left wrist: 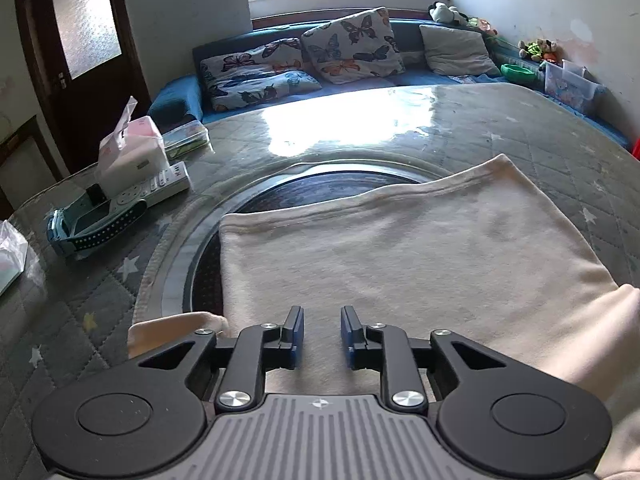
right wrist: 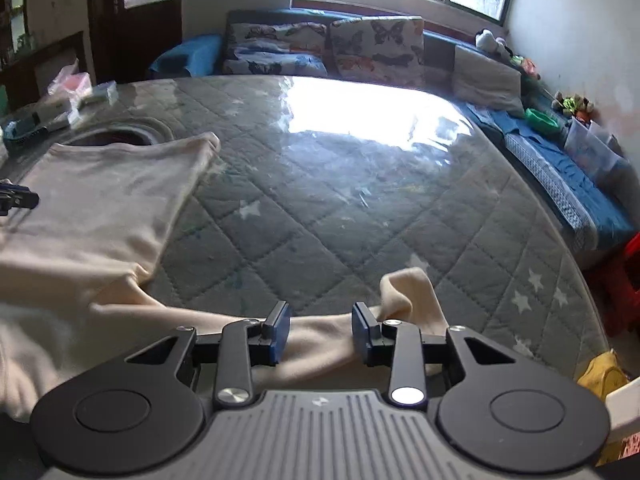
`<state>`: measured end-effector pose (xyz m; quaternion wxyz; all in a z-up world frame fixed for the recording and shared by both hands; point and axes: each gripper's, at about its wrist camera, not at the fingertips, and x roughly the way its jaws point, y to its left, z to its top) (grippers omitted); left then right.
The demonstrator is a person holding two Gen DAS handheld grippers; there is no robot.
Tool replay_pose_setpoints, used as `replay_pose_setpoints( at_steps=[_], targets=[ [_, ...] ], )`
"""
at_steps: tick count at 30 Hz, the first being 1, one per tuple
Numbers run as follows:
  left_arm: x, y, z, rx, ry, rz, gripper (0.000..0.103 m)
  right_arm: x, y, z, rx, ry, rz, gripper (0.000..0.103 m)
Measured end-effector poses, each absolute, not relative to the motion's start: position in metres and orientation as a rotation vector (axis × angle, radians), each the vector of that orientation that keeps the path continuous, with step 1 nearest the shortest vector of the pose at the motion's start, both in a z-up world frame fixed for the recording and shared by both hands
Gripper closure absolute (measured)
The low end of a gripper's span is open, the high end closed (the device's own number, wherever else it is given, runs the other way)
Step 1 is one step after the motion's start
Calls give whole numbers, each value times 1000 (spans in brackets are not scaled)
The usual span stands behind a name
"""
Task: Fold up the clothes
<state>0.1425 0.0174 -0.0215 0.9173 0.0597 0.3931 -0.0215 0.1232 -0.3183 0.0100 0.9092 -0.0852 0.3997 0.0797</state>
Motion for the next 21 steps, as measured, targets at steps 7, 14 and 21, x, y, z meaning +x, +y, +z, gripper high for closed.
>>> replay_pose_setpoints(
  at_steps=[7,14,21],
  targets=[
    [120,22,-10,124,789,-60,79,93,-267,35,-250,773,450,69],
    [63,18,14,156,739,-211,75,57,-214,42,-338,792,740,69],
    [-8,1,26,180,719,-404,58,30,-185,33,-415,808,864,69]
  ],
)
